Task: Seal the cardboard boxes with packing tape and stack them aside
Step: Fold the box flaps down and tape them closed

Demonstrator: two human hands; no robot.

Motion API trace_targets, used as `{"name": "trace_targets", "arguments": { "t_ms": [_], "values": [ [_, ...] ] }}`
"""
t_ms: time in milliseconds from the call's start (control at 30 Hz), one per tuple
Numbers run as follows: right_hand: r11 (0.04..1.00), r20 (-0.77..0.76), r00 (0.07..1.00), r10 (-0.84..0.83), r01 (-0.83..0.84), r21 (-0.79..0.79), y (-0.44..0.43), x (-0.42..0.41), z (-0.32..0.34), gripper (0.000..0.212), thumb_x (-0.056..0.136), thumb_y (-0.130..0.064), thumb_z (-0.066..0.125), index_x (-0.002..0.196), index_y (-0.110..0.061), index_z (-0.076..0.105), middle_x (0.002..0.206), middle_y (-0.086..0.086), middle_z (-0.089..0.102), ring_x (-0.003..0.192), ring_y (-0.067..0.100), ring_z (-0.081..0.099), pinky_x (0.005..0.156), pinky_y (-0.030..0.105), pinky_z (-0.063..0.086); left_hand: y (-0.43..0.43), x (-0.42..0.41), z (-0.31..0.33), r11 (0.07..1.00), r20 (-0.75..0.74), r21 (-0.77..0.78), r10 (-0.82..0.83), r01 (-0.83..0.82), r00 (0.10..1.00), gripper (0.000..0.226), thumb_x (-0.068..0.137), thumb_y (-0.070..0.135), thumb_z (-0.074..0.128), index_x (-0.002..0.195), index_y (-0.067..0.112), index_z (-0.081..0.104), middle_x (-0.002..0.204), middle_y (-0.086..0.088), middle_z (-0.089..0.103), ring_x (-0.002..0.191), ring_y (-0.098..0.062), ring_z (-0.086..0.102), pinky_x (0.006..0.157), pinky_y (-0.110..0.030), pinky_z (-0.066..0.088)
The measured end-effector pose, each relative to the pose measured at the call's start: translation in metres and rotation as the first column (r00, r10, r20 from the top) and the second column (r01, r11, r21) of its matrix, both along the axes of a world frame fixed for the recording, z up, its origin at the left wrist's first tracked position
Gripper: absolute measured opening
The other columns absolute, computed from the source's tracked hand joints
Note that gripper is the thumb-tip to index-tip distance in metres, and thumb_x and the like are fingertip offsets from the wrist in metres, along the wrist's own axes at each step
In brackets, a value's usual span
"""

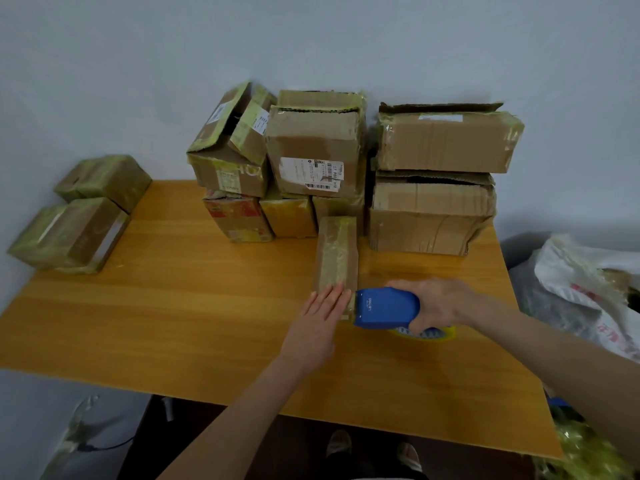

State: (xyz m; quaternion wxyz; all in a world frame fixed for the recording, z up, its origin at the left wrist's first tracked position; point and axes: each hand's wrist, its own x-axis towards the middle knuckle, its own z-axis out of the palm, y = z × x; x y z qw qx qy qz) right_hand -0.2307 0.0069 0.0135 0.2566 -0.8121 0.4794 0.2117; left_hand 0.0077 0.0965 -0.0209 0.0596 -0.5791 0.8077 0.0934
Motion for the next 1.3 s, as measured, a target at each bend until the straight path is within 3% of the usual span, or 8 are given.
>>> {"name": "trace_targets", "arguments": {
  "t_ms": [267,367,500,733,867,1000,1167,1300],
  "values": [
    [0.989,-0.054,0.988,-0.143,0.144,0.032,-0.006,0.003,-0.002,0.086,0.072,-0.05,0.065,0.148,-0.046,0.024,0.122,-0.01,0.054,0.093,0.015,0.048,0.058,0.026,0.039,0.002,0.002,0.001,0.999,-0.029,-0.029,-0.039,0.038,0.999,0.084,0.094,0.008,0.044,0.144,0.022,-0.022,0.151,0.003,-0.028,0.141,-0.013,-0.025,0.119,-0.032,-0.013],
    [0.932,0.159,0.923,-0.35,0.327,0.157,-0.007,-0.009,-0.003,0.078,0.074,-0.04,0.071,0.143,-0.036,0.036,0.11,-0.007,0.056,0.091,0.015,0.055,0.063,0.025,0.043,0.001,0.003,0.0,0.999,-0.03,-0.027,-0.034,0.033,0.999,0.083,0.094,0.01,0.043,0.146,0.021,-0.02,0.151,0.004,-0.028,0.141,-0.012,-0.025,0.12,-0.034,-0.009],
    [0.693,0.424,0.548,-0.721,0.593,0.41,0.0,-0.011,-0.017,0.062,0.08,-0.024,0.075,0.136,-0.024,0.048,0.112,-0.002,0.059,0.091,0.014,0.058,0.066,0.023,0.045,0.0,0.002,-0.001,0.999,-0.029,-0.031,-0.034,0.033,0.999,0.084,0.095,0.013,0.046,0.144,0.022,-0.022,0.154,0.002,-0.025,0.139,-0.011,-0.027,0.12,-0.035,-0.008],
    [0.17,0.194,0.028,-0.981,0.606,0.777,0.015,-0.001,-0.051,0.049,0.089,-0.038,0.066,0.133,-0.022,0.051,0.11,0.011,0.064,0.093,0.03,0.063,0.082,0.044,0.053,0.0,0.003,-0.002,0.997,-0.015,-0.01,-0.074,0.074,0.997,0.086,0.093,0.015,0.047,0.144,0.031,-0.02,0.153,0.0,-0.027,0.14,-0.016,-0.029,0.12,-0.036,-0.01],
    [0.304,0.194,0.234,-0.953,0.757,0.578,0.015,-0.004,-0.046,0.056,0.091,-0.059,0.053,0.13,-0.02,0.049,0.119,0.01,0.059,0.105,0.029,0.057,0.083,0.042,0.048,-0.001,0.005,-0.001,0.998,-0.194,0.004,-0.053,0.055,0.98,0.078,0.093,0.02,0.05,0.152,0.031,0.001,0.156,0.003,-0.014,0.143,-0.011,-0.018,0.12,-0.034,-0.005],
    [0.671,0.365,0.596,-0.715,0.731,0.12,0.015,0.009,-0.026,0.067,0.097,-0.052,0.047,0.146,-0.008,0.039,0.1,0.007,0.06,0.102,0.027,0.059,0.071,0.031,0.05,0.002,0.01,0.007,0.946,-0.572,-0.061,0.229,-0.319,0.787,0.06,0.098,0.013,0.048,0.152,0.018,0.021,0.156,0.008,0.016,0.14,-0.001,0.015,0.111,-0.014,0.018],
    [0.764,0.479,0.631,-0.61,0.629,0.144,0.046,0.082,-0.002,0.065,0.102,-0.038,0.042,0.154,-0.009,0.015,0.109,0.007,0.063,0.085,0.013,0.064,0.067,0.02,0.049,-0.002,0.007,0.006,0.831,-0.623,0.06,0.464,-0.553,0.63,0.055,0.1,0.012,0.046,0.15,0.008,0.024,0.149,-0.01,0.04,0.136,-0.02,0.04,0.108,-0.023,0.031],
    [0.729,0.464,0.609,-0.643,0.673,0.127,0.05,0.117,-0.02,0.065,0.102,-0.036,0.043,0.154,-0.01,0.015,0.097,0.01,0.068,0.073,0.023,0.064,0.058,0.035,0.052,-0.012,-0.011,0.005,0.796,-0.545,0.231,0.582,-0.56,0.603,0.058,0.102,0.018,0.042,0.152,0.009,0.014,0.104,-0.009,0.066,0.084,-0.018,0.061,0.065,-0.025,0.046]
  ]
}}
